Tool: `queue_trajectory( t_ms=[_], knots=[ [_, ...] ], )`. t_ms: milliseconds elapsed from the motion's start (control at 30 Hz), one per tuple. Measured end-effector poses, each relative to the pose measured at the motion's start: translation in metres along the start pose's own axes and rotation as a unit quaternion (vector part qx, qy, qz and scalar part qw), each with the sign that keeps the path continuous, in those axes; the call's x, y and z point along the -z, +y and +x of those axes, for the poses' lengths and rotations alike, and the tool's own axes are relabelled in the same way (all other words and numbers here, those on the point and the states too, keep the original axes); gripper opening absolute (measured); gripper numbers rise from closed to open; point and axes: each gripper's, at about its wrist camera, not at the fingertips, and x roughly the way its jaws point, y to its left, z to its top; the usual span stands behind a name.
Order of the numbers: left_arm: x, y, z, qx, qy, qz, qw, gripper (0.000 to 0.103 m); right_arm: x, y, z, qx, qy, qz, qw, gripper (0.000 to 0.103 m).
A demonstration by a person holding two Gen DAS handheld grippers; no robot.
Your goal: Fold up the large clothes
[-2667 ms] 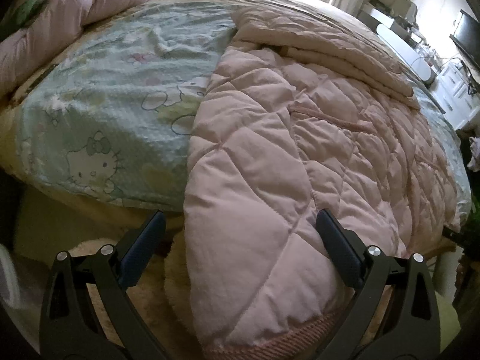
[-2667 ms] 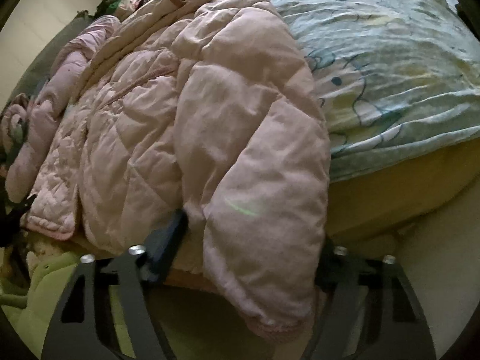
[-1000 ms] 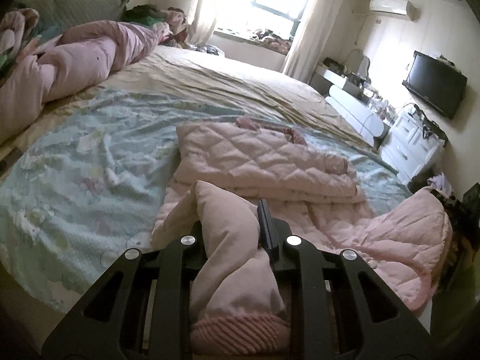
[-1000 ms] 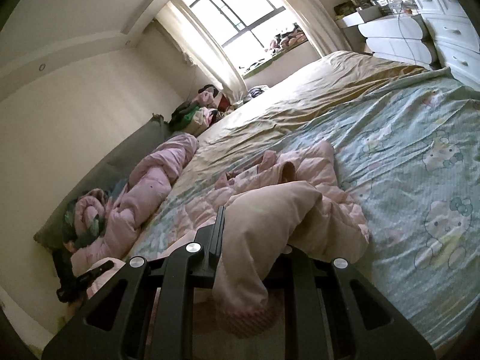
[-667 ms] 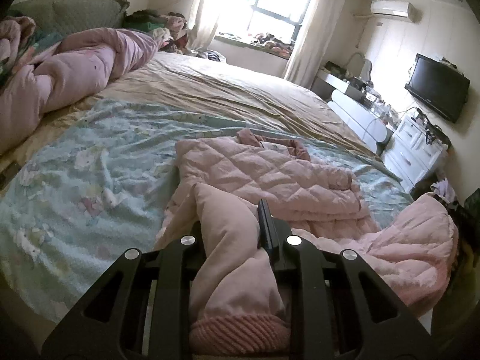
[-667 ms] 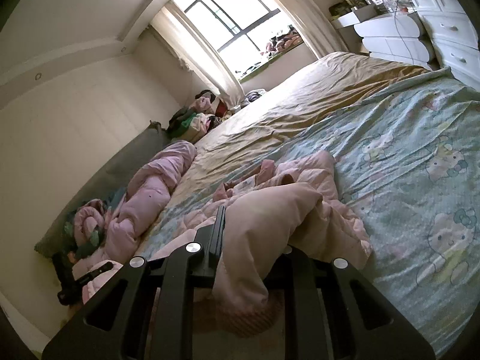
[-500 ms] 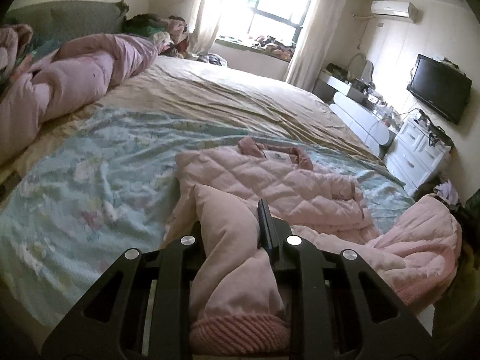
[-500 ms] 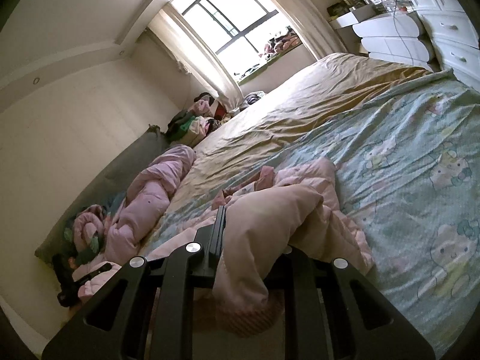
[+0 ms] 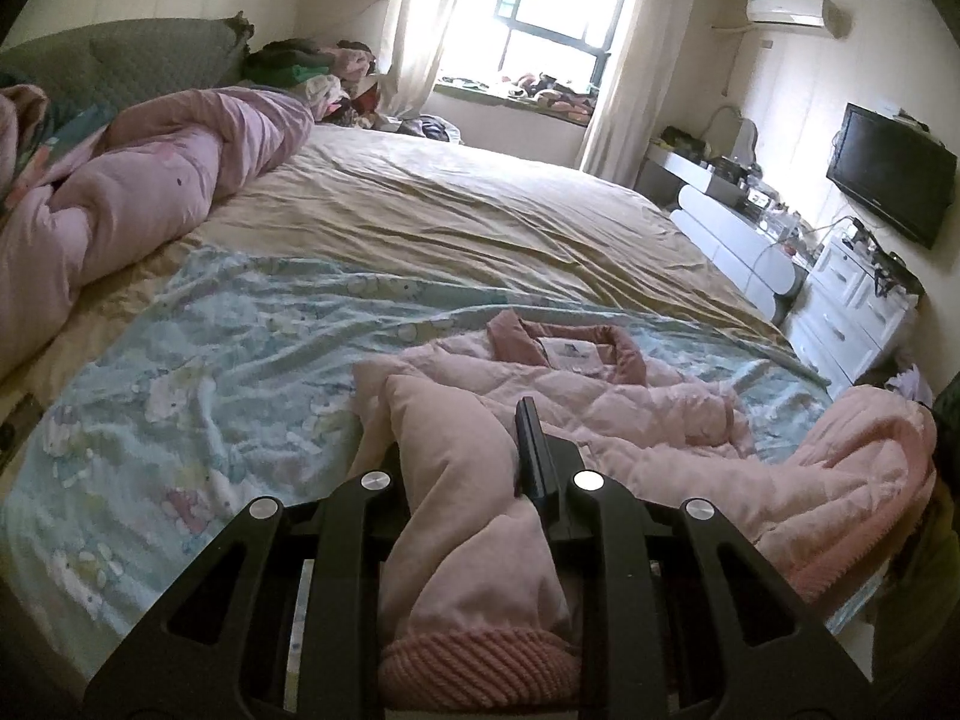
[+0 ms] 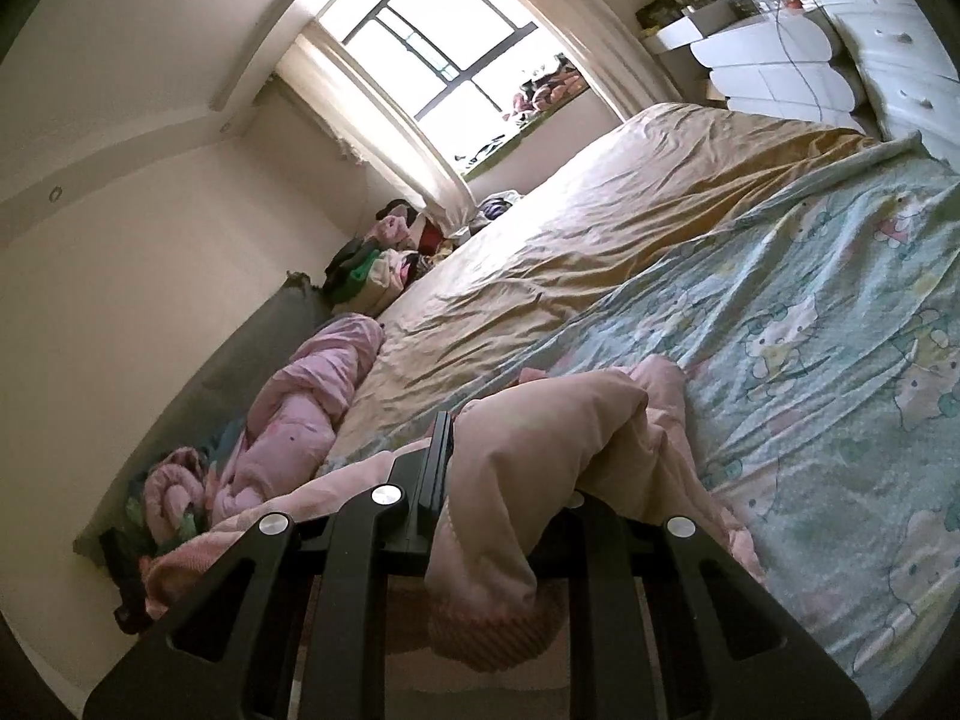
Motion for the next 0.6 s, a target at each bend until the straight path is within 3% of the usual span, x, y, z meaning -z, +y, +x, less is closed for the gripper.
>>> queue_trajectory(
  t_ms=[333, 600],
  knots=[
    [-0.029, 0.004, 0.024, -0.009, -0.002, -0.009, 0.9999, 0.016, -0.026, -0.003, 0.028, 0.018, -0.004, 0.014, 1.000, 0.016],
    [-0.063, 0.008, 0.041, -0.021, -0.014, -0.012, 0.9996, 0.017, -0.055, 0.008, 0.045, 0.023, -0.032, 0.003, 0.999, 0.016]
  ],
)
